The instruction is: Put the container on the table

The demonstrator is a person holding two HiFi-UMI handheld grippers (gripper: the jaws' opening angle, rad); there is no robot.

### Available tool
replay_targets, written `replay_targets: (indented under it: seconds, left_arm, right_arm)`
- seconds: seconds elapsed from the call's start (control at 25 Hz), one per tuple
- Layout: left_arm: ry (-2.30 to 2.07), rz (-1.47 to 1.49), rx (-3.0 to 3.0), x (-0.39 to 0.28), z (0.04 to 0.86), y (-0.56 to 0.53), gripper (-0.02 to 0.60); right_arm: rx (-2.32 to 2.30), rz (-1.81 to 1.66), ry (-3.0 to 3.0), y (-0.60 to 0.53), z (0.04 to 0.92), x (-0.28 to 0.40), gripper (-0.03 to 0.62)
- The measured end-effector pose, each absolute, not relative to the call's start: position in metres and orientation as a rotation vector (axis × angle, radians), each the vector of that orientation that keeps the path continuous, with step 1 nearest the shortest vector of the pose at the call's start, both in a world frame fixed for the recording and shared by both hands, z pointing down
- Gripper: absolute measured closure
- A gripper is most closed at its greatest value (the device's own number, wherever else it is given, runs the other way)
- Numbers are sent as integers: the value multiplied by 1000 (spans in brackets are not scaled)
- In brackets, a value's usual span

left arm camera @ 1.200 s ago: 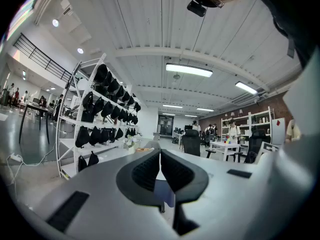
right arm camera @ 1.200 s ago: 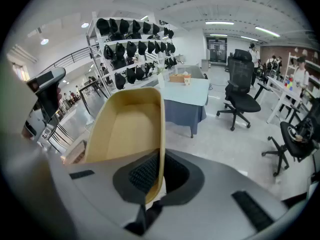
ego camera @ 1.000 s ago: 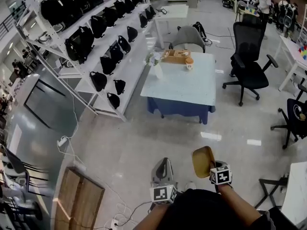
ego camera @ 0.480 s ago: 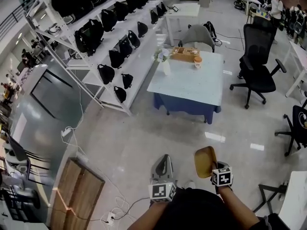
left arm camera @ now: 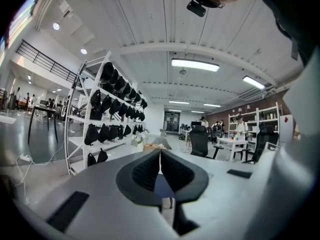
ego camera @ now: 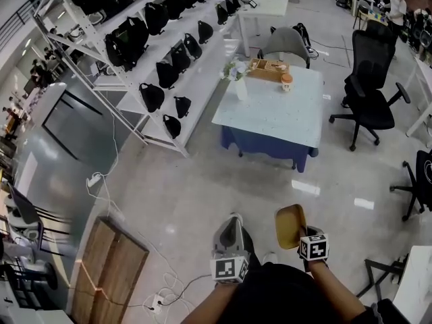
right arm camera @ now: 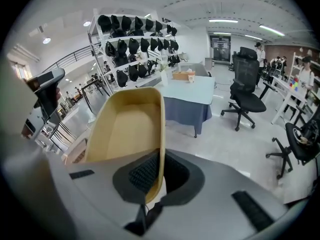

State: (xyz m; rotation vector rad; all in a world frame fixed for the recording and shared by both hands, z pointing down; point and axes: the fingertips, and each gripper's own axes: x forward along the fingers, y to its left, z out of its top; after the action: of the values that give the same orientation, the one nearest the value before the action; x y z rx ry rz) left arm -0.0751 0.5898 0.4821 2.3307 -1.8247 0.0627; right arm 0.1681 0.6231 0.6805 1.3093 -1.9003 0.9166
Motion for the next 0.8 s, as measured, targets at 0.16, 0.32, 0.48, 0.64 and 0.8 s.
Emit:
replay_targets:
  seconds: [0.16,0.32,0.48,0.64,0.8]
  left_arm:
    - [-1824,68,2294,-96,494,566,569]
    - [-1816,60,2264,-119,504,528,569]
    - [-1806,36,2263,-142,507,480,569]
    - [-1788,2,2267,-168,507,426,569]
    - [-1741,4,2298,-193,501,377,569]
  right_arm:
    - [1292,914,-1893,601,682,156,594]
    - [1287,911,-1864,566,685,142,594]
    - [1270,926,-1844,523,691,119,594]
    - [1319,934,-1821,461,685,105,594]
    - [1360,916,-1813,399,669,82,594]
